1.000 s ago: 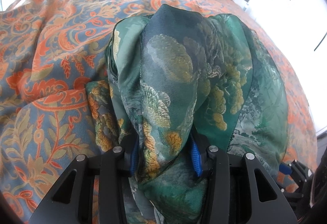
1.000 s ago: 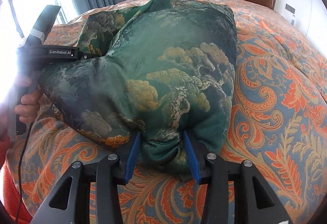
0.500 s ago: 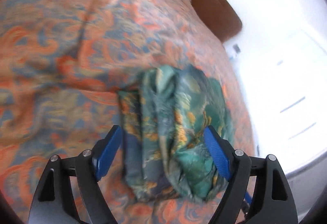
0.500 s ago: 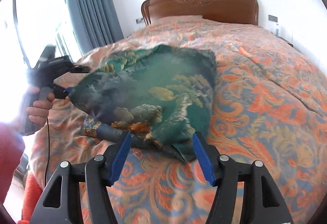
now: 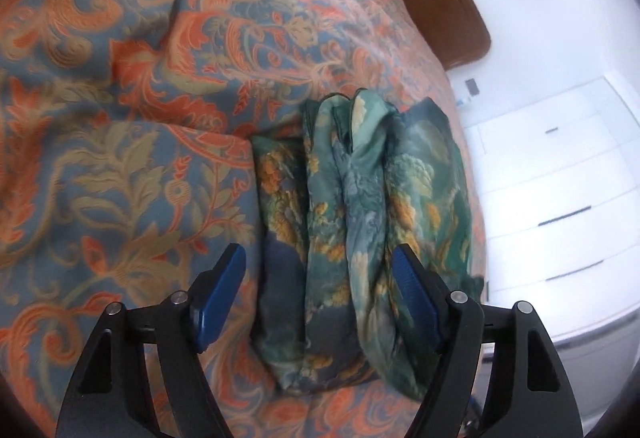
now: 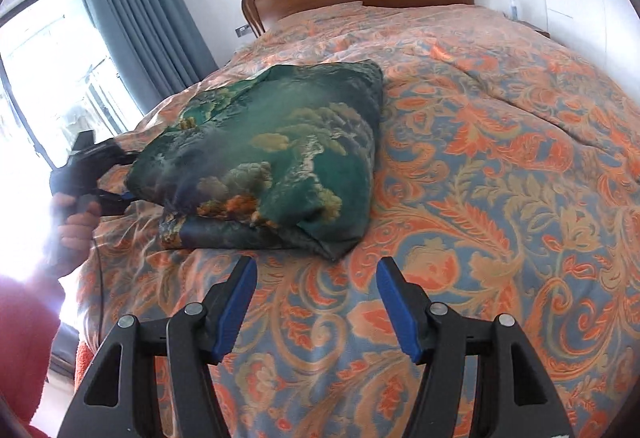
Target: Fold large clothes
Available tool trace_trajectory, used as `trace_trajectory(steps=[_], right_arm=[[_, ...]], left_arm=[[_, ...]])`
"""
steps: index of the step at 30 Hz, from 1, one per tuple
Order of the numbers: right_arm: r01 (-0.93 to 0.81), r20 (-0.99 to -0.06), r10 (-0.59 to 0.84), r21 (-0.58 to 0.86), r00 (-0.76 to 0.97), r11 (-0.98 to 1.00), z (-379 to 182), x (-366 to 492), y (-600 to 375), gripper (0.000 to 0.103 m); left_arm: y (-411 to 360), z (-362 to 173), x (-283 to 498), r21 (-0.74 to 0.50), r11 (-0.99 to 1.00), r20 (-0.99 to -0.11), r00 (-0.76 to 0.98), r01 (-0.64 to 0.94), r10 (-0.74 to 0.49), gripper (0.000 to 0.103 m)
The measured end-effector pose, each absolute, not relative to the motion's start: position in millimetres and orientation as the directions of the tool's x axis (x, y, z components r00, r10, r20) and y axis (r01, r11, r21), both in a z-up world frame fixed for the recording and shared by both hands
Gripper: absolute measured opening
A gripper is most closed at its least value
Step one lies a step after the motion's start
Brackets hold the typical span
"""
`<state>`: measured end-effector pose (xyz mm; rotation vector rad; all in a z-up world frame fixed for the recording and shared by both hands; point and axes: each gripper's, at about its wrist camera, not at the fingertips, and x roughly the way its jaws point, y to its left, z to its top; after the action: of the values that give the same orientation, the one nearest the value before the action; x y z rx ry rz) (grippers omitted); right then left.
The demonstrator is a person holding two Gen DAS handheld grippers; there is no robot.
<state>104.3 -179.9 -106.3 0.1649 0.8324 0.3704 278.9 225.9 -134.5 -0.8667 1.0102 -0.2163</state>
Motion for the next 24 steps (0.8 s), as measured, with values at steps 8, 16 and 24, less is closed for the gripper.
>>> trace_trajectory(steps=[8, 16, 24], right_arm=[[-0.263, -0.71, 0.395, 0.294, 0.583, 0.919, -113, 107, -170, 0.064], [-0.261, -0.7, 0.417, 0.326, 0.58, 0.909, -106, 114, -176, 0.064], [-0.235, -0.686, 0.505, 0.454, 0.524, 0.859, -102, 194, -212, 0.069]], left_arm=[[216, -144, 309, -0.718, 0.652, -0.662, 0.527, -0.242, -0.533, 0.077], [199, -162, 328, -0.663, 0.71, -0.719, 0.465, -0.236, -0.517, 0.078], [181, -162, 338, -0.52, 0.836, -0.811, 0.408, -0.174, -0.419, 0.039]])
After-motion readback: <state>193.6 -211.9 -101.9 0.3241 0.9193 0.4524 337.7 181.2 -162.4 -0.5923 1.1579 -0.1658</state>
